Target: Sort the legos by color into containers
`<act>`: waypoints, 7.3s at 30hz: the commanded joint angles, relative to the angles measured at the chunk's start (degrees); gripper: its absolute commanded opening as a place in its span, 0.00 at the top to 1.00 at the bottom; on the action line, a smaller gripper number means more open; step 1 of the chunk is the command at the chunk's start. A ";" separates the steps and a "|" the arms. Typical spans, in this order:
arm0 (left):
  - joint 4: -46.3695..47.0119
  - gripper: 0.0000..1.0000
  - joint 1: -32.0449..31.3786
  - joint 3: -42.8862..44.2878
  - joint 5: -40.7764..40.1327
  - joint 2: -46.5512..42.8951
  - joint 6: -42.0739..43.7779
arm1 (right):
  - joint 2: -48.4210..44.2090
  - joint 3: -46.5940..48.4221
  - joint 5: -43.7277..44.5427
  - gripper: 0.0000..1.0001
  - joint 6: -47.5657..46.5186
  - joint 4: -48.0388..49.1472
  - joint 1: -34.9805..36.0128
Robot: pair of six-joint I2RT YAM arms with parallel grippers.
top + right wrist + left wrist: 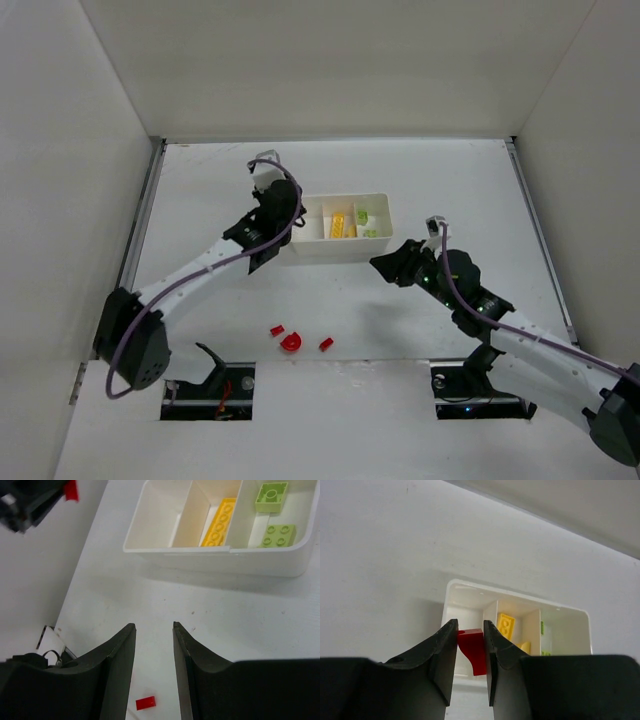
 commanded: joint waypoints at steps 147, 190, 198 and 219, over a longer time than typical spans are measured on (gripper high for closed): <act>-35.20 0.56 -29.82 -29.67 -5.08 -18.81 -34.15 | 43.52 18.84 16.63 0.33 4.78 3.73 43.31; -25.19 0.48 -16.28 -23.51 -24.24 -49.40 -18.78 | 51.27 27.72 29.02 0.52 -1.81 -10.25 39.10; -21.06 0.48 -15.84 -24.39 -23.01 -46.67 -16.40 | 43.88 25.44 23.85 0.48 -3.14 -6.65 35.32; -18.25 0.49 -15.58 -29.04 -16.50 -45.79 -17.81 | 33.94 30.08 8.81 0.48 -6.55 -3.47 15.81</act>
